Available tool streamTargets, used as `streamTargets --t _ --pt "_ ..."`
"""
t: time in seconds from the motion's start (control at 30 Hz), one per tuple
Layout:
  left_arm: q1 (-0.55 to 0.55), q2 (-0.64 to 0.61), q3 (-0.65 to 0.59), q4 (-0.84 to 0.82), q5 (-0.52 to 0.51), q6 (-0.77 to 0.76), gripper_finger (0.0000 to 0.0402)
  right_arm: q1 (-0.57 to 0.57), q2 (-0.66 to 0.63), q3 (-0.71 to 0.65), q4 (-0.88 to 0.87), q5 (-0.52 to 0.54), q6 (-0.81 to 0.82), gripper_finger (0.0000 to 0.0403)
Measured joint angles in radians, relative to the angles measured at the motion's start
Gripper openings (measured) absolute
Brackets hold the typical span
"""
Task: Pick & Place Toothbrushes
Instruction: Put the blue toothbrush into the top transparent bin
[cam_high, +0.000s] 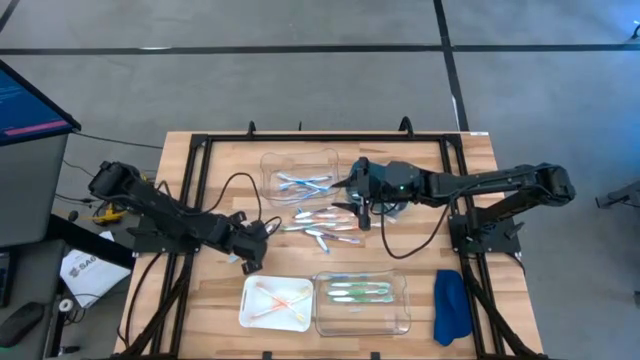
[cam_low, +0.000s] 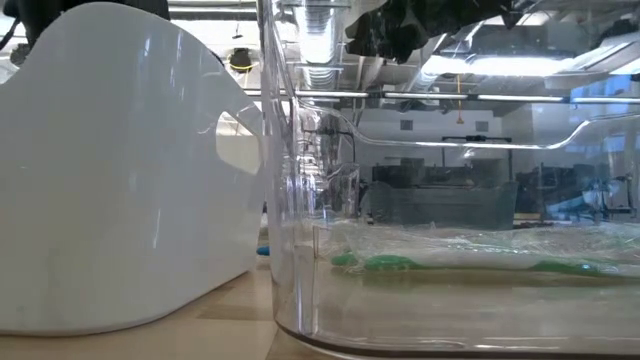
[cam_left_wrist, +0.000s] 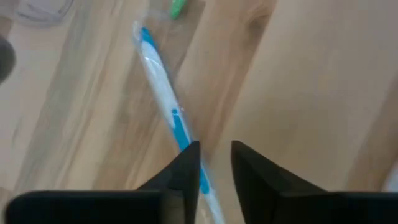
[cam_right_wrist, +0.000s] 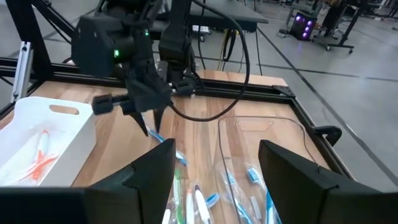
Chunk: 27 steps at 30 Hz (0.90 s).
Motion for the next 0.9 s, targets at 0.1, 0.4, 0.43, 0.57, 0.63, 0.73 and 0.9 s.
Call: streamTargets --t 0.1,0.4,0.43,0.57,0.63,0.73,0.9 --pt "0.002 0.038 0.0 -0.007 -0.03 0.002 0.0119 0.0 0.001 0.0 -0.005 0.0 0.013 0.0225" --pt "0.002 0.066 0.0 -0.051 -0.066 -0.009 0.02 0.0 0.001 0.0 -0.041 0.0 0.026 0.0225" --pt "0.0 0.066 0.0 -0.066 -0.055 -0.022 0.0207 0.0 0.001 0.0 -0.044 0.0 0.026 0.0225" --pt "-0.003 0.066 -0.001 -0.105 0.018 -0.058 0.0228 0.0 0.001 0.0 -0.072 0.0 0.026 0.0225" --pt "-0.013 0.066 -0.001 -0.106 0.027 -0.073 0.0233 0.001 0.001 0.0 -0.081 0.0 0.026 0.0225" --pt "-0.021 0.066 -0.001 -0.104 0.02 -0.077 0.0233 0.001 0.001 -0.002 -0.081 0.0 0.026 0.0225" --pt "-0.01 0.063 -0.047 -0.089 0.008 -0.092 0.0212 0.001 0.001 -0.004 -0.084 0.0 0.041 0.0225"
